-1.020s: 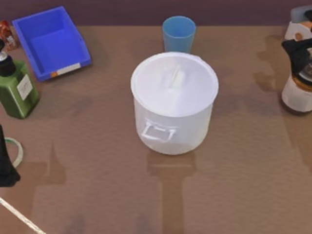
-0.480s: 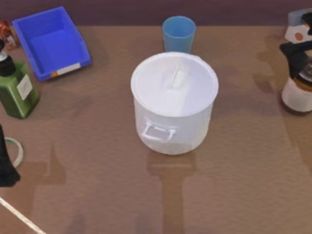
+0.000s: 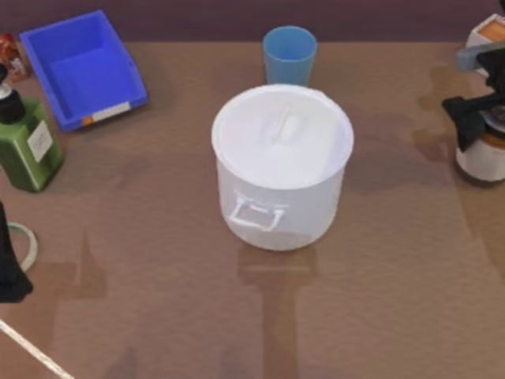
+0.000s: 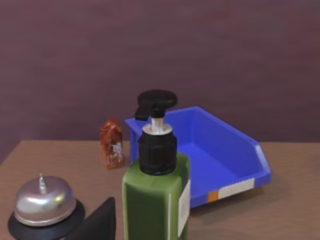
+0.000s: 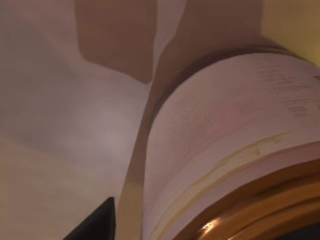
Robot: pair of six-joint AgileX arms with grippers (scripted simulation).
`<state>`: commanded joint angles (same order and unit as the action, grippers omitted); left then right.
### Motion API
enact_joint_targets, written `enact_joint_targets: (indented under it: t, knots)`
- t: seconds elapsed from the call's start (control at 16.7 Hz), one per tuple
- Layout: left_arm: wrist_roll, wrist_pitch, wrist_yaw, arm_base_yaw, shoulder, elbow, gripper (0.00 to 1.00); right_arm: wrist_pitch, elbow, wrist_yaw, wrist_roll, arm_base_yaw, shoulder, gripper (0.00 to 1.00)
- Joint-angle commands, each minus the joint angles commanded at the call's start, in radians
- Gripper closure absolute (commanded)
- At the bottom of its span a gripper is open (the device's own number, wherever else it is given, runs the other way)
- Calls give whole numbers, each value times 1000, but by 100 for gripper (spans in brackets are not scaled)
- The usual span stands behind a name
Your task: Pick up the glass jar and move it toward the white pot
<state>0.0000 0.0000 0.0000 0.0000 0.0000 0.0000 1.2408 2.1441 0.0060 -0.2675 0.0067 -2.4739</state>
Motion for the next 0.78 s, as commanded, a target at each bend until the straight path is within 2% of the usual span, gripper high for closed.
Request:
enact_joint_targets:
  t: [0.12,0.78]
  knots:
    - [0,0,0,0,0,0,0,0,0,0,0,0,0,0]
    - [0,0,0,0,0,0,0,0,0,0,0,0,0,83]
